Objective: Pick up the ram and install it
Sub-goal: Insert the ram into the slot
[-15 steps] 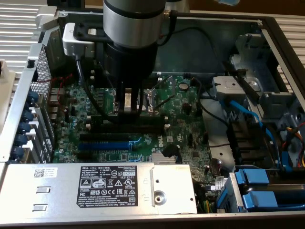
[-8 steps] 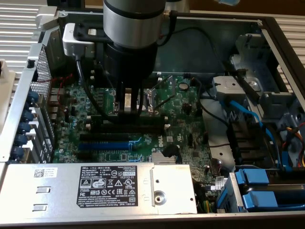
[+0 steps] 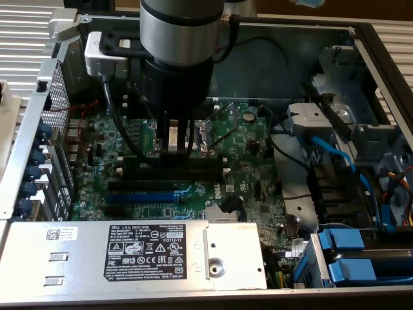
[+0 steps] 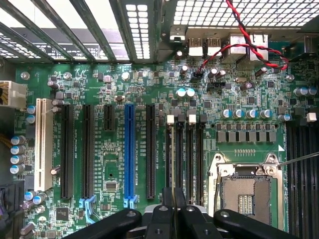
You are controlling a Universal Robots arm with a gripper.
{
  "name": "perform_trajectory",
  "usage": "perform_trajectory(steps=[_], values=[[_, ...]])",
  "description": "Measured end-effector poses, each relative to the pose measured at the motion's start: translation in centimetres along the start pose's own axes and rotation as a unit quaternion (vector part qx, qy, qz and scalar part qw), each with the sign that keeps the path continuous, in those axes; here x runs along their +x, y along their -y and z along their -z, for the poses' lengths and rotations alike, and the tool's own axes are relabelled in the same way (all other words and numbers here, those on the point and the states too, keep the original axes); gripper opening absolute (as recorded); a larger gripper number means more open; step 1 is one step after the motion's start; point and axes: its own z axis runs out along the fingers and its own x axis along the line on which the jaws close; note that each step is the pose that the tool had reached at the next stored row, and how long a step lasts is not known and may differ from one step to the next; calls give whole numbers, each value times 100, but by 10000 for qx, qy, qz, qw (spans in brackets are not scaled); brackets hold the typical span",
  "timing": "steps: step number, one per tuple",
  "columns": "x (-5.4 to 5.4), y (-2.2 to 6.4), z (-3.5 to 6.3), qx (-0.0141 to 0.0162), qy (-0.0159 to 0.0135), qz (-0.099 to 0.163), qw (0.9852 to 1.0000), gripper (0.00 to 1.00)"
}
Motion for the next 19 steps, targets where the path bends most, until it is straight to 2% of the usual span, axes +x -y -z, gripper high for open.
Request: perform_trajectory(steps=[19], values=[[4,6,11,1,1,0,10000,12]])
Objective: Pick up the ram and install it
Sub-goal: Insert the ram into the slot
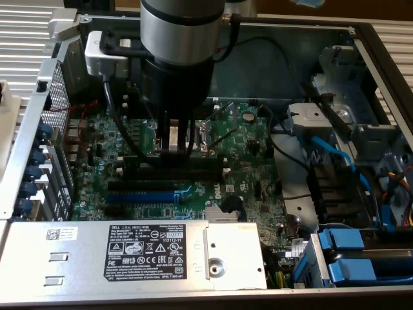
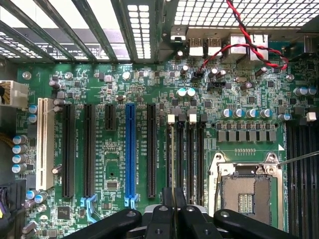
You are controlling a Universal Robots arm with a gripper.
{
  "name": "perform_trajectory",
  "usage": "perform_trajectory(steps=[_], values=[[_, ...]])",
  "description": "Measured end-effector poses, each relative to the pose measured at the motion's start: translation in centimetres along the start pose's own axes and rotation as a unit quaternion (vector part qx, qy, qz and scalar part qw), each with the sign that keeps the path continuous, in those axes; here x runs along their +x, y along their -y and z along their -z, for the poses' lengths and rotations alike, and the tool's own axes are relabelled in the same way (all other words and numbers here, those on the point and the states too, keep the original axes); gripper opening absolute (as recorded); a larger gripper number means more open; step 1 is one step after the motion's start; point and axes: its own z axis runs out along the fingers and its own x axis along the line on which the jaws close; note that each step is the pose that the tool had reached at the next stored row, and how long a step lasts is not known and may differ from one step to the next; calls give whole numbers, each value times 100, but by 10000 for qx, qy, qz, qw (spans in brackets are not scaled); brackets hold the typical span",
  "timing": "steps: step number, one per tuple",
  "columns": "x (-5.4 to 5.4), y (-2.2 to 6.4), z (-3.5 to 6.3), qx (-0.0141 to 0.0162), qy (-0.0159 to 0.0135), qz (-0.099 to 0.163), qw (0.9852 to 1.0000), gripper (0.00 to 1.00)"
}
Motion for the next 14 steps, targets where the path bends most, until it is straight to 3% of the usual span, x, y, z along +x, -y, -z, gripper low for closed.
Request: perform_trajectory(steps=[14], values=[[-6,-14,-8,7,-7,3,10000,12]])
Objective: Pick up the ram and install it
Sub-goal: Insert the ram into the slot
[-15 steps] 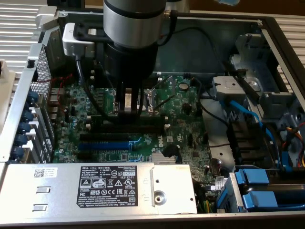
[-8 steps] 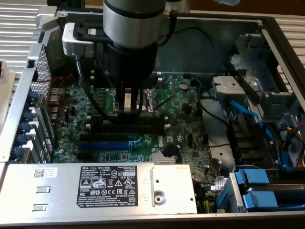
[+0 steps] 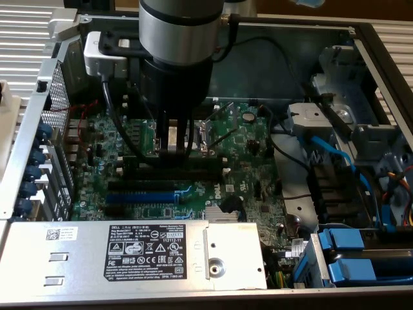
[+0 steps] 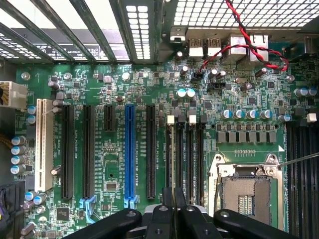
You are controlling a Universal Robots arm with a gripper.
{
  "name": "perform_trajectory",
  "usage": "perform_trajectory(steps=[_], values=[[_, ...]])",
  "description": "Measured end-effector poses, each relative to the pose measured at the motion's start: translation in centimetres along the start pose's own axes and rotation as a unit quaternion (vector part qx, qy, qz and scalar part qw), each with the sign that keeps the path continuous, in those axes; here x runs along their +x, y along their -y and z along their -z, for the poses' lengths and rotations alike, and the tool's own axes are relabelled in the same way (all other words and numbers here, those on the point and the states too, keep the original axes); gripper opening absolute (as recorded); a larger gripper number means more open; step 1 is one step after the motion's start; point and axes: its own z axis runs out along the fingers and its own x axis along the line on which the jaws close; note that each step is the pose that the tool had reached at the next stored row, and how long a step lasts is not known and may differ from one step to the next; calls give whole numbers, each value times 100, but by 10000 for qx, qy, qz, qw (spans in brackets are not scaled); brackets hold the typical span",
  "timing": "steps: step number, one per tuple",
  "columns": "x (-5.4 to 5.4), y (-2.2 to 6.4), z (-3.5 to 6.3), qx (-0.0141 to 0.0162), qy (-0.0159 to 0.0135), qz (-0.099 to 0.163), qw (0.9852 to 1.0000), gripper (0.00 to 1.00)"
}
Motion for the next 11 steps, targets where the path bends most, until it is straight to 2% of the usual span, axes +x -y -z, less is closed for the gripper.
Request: perform_trajectory(steps=[4,11], values=[[-2,-7,0,9,-3,-1,10000,12],[-2,-8,5,42,-4,1,10000,12]])
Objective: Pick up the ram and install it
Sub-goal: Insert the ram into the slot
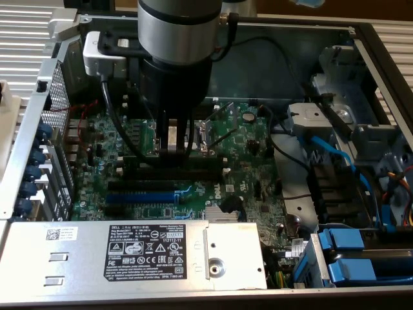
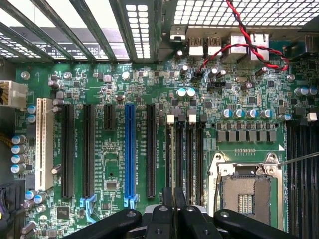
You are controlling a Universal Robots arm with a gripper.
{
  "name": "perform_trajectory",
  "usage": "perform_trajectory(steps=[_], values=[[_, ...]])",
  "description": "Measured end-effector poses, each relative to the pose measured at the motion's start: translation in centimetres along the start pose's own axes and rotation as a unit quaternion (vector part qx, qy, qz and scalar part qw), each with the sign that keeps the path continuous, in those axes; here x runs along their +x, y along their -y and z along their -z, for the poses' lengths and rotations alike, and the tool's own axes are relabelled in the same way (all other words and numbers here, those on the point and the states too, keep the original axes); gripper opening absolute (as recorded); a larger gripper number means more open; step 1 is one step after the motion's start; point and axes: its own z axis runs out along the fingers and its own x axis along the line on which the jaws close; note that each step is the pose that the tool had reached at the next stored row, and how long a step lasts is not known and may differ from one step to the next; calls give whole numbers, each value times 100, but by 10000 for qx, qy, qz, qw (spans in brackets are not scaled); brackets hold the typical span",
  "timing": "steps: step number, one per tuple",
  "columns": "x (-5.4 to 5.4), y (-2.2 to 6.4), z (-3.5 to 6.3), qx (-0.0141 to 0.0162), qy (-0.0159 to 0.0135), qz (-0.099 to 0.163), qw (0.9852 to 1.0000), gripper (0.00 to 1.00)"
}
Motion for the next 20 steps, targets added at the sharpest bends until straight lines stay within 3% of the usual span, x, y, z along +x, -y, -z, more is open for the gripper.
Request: perform_trajectory(steps=[9,20], values=[[0,-5,0,17,1,1,10000,12],[-4,-25,-4,61,2,2,10000,12]])
